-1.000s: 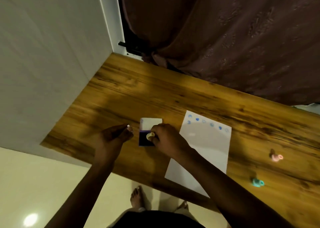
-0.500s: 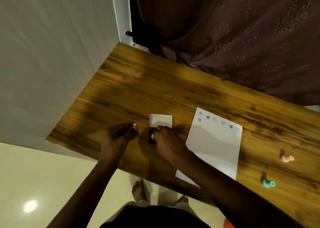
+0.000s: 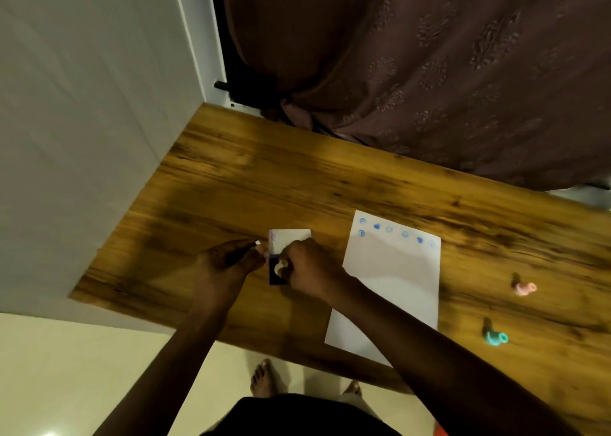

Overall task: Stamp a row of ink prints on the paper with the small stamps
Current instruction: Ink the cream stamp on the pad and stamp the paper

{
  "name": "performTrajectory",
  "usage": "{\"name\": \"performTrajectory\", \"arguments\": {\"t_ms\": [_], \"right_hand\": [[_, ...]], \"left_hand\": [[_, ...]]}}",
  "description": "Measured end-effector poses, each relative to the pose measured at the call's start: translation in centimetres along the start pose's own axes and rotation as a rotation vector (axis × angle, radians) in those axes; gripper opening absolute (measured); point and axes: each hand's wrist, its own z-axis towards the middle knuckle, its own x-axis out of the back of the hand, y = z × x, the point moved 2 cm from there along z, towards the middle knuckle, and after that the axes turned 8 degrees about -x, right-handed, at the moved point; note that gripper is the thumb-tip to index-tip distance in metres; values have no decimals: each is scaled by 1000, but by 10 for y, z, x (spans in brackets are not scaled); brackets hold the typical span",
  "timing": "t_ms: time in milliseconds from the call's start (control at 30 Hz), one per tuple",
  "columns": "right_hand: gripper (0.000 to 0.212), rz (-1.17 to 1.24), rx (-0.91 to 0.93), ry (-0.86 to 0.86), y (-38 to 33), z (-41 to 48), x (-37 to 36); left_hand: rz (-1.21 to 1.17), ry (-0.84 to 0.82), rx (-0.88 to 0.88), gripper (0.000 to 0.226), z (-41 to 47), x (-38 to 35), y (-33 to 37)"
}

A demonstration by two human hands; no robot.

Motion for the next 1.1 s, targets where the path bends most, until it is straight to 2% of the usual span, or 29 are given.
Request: {"name": "performTrajectory", "arguments": {"t_ms": [100, 200, 267, 400, 500, 600, 1100], "right_hand": [[22, 275, -58, 25, 15, 2, 19], [18, 632, -213, 52, 44, -1, 40], [18, 735, -303, 133, 71, -5, 54], [24, 373, -413, 352, 124, -11, 74], [24, 223, -473, 367, 147, -11, 76], [25, 115, -456, 347, 151, -9, 73], [37, 17, -440, 331, 152, 4, 61]], "left_hand": [[9, -37, 0, 17, 2, -12, 0], [3, -49, 46, 22, 3, -25, -5], [-17, -74, 92, 26, 1, -34, -8], [-63, -128, 145, 29, 0, -51, -14], [-44, -168, 151, 30, 0, -60, -20], [-35, -187, 154, 29, 0, -64, -23], [-15, -196, 192, 33, 11, -67, -23]]}}
